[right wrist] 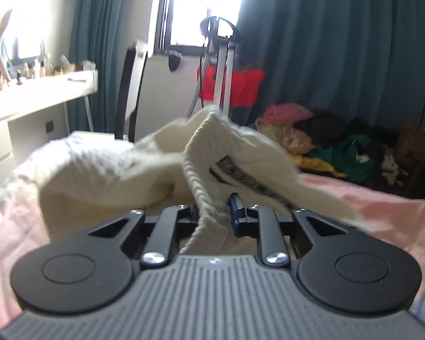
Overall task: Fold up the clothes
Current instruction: 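Grasp the cream sweatshirt's hem edge with the right gripper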
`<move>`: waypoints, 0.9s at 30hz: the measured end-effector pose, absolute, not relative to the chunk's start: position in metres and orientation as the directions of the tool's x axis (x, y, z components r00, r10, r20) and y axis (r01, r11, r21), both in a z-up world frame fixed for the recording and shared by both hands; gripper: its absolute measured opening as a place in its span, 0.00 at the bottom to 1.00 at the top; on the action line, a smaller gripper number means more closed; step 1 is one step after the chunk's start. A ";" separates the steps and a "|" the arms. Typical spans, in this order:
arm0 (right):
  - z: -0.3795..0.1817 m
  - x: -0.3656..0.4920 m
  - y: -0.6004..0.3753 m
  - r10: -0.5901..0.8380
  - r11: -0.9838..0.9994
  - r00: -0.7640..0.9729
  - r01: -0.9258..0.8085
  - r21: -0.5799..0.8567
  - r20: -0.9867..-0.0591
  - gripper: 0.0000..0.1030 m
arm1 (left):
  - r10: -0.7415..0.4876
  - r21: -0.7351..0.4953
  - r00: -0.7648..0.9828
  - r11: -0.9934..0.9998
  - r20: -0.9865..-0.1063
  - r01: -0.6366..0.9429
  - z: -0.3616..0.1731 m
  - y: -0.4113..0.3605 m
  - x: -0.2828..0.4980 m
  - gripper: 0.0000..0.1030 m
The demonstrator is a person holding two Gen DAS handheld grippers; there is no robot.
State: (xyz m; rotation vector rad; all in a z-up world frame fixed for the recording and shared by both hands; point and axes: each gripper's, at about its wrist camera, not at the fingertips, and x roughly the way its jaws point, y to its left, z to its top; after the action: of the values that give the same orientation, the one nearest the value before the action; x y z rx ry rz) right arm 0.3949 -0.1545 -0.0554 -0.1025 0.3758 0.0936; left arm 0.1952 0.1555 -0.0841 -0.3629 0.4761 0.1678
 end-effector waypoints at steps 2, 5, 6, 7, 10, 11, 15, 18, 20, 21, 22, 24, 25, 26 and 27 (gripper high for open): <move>-0.033 0.367 -0.174 0.095 0.993 0.935 -0.114 -0.037 -0.342 0.18 | 0.061 -0.306 0.891 0.926 -0.451 -0.219 -0.077 0.150 0.187 1.00; -0.004 0.311 -0.202 0.127 0.991 0.948 -0.134 -0.004 -0.291 0.17 | 0.024 -0.310 0.915 0.937 -0.403 -0.161 -0.066 0.138 0.172 1.00; 0.004 0.291 -0.212 0.137 0.990 0.951 -0.137 0.017 -0.276 0.17 | 0.015 -0.306 0.921 0.941 -0.388 -0.144 -0.062 0.132 0.166 1.00; 0.010 0.272 -0.223 0.148 0.989 0.953 -0.141 0.045 -0.263 0.17 | 0.006 -0.299 0.927 0.946 -0.374 -0.127 -0.059 0.127 0.161 1.00; 0.016 0.214 -0.255 0.188 0.977 0.953 -0.157 0.142 -0.236 0.16 | -0.039 -0.276 0.939 0.959 -0.341 -0.060 -0.049 0.107 0.140 1.00; 0.014 0.195 -0.264 0.191 0.975 0.955 -0.159 0.153 -0.228 0.16 | -0.059 -0.269 0.941 0.963 -0.334 -0.035 -0.046 0.101 0.132 1.00; -0.002 0.131 -0.288 0.188 0.977 0.957 -0.160 0.140 -0.221 0.16 | -0.158 -0.242 0.928 0.967 -0.338 0.077 -0.036 0.076 0.097 1.00; -0.023 0.106 -0.304 0.193 0.977 0.946 -0.160 0.144 -0.260 0.16 | -0.227 -0.187 0.902 0.968 -0.366 0.168 -0.037 0.055 0.074 1.00; -0.038 0.097 -0.314 0.184 0.976 0.935 -0.137 0.169 -0.302 0.16 | -0.273 -0.134 0.876 0.962 -0.396 0.239 -0.044 0.035 0.063 1.00; -0.044 0.094 -0.319 0.186 0.971 0.929 -0.123 0.206 -0.319 0.16 | -0.295 -0.109 0.862 0.955 -0.412 0.275 -0.047 0.025 0.058 1.00; -0.050 0.092 -0.326 0.188 0.963 0.925 -0.109 0.245 -0.330 0.16 | -0.316 -0.084 0.846 0.947 -0.429 0.311 -0.051 0.015 0.053 1.00; -0.058 0.093 -0.338 0.186 0.949 0.920 -0.077 0.307 -0.344 0.16 | -0.351 -0.036 0.816 0.925 -0.459 0.378 -0.059 -0.006 0.044 1.00; -0.062 0.093 -0.343 0.188 0.938 0.918 -0.063 0.340 -0.349 0.16 | -0.365 -0.012 0.804 0.913 -0.470 0.407 -0.064 -0.018 0.042 1.00; -0.065 0.093 -0.347 0.193 0.926 0.916 -0.052 0.373 -0.352 0.16 | -0.376 0.011 0.790 0.900 -0.485 0.435 -0.070 -0.030 0.040 1.00; -0.067 0.092 -0.352 0.195 0.917 0.915 -0.043 0.396 -0.353 0.16 | -0.381 0.034 0.779 0.889 -0.499 0.457 -0.077 -0.041 0.040 1.00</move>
State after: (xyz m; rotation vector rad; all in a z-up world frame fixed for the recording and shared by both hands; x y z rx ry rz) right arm 0.0924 -0.3515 -0.0672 0.3930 0.3981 0.1254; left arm 0.0398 -0.0406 -0.0771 0.1570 0.5045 -0.4546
